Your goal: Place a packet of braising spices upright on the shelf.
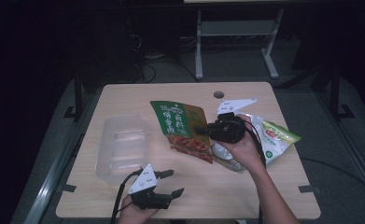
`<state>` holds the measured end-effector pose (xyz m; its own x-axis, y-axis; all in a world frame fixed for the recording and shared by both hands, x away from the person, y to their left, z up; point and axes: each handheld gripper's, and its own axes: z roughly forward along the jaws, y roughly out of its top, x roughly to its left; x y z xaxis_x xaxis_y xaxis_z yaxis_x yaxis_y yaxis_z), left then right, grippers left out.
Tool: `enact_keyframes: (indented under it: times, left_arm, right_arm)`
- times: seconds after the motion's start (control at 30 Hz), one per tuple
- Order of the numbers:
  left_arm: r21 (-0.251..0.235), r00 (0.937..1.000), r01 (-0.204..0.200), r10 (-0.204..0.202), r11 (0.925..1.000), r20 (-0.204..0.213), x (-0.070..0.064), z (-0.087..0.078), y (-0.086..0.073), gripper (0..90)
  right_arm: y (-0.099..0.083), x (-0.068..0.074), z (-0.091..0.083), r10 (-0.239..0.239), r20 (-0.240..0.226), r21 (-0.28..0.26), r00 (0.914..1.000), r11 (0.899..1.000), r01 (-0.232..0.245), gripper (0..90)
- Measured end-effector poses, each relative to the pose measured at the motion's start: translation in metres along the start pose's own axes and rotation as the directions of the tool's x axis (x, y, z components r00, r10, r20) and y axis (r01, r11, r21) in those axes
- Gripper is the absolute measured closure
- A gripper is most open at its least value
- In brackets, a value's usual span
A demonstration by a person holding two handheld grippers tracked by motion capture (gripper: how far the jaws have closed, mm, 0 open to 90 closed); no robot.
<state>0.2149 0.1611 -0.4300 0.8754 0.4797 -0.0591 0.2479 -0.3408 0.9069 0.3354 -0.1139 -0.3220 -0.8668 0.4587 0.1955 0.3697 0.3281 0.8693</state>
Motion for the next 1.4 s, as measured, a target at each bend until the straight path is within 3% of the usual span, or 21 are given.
enact_keyframes:
  times: [1.07,1.4]
  left_arm:
    - [-0.026,0.9993,0.011,-0.01,0.9996,0.036,-0.001,-0.003,-0.002,24.6]
    - [-0.02,0.9995,-0.004,0.005,0.9998,0.032,0.001,-0.006,-0.002,24.5]
  right_arm:
    - [0.078,0.0,0.083,-0.083,-0.089,0.002,0.9926,0.997,0.083,89.9]
    - [0.104,0.004,0.122,-0.104,-0.129,-0.011,0.9861,0.995,0.104,89.9]
